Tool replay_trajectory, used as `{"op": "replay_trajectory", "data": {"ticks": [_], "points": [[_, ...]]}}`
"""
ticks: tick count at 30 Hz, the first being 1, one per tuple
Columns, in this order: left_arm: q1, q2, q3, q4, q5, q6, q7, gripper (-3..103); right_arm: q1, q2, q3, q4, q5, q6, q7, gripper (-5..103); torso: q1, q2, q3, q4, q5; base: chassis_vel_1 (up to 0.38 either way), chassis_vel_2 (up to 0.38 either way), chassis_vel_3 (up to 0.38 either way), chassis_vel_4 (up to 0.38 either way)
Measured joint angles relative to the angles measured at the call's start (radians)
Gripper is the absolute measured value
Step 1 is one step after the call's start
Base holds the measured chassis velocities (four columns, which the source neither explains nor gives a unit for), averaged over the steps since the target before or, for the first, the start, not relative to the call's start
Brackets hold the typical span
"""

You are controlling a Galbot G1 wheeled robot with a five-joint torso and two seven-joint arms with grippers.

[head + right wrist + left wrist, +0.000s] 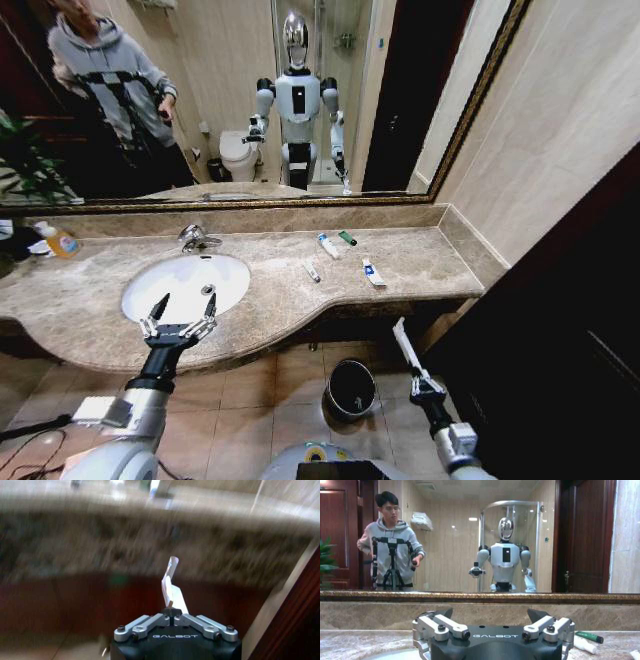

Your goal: Pick up the trash from the sink and place it in the trash bin.

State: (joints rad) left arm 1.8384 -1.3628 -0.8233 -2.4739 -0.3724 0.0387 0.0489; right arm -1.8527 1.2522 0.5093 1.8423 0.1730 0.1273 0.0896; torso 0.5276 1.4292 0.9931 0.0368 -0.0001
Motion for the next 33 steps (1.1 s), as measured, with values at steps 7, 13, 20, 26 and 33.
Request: {"op": "replay_trajectory", "data": {"ticks": [7,13,20,26,33], "points": [[0.000,0.000,0.000,0.000,0.000,0.000,0.000,100,0.114,0.028,-0.105,-0.215,-0.035,-0.041,-0.044,0,0.000,0.000,0.000,0.0000,0.0001,0.000,0.000,0.000,0.000],[0.000,0.000,0.000,0.000,0.000,0.000,0.000,100,0.274,0.077,-0.182,-0.421,-0.110,-0.076,-0.048,0,0.000,0.000,0.000,0.0000,0.0001,0.000,0.000,0.000,0.000],[0.000,0.000,0.000,0.000,0.000,0.000,0.000,100,0.382,0.063,-0.239,-0.563,-0.193,-0.113,-0.077,0,0.000,0.000,0.000,0.0000,0.0000,0.000,0.000,0.000,0.000],[0.000,0.000,0.000,0.000,0.000,0.000,0.000,100,0.429,0.058,-0.267,-0.635,-0.243,-0.105,-0.077,0,0.000,0.000,0.000,0.0000,0.0001,0.000,0.000,0.000,0.000],[0.000,0.000,0.000,0.000,0.000,0.000,0.000,100,0.503,0.087,-0.286,-0.749,-0.320,-0.085,-0.066,0,0.000,0.000,0.000,0.0000,0.0000,0.000,0.000,0.000,0.000]]}}
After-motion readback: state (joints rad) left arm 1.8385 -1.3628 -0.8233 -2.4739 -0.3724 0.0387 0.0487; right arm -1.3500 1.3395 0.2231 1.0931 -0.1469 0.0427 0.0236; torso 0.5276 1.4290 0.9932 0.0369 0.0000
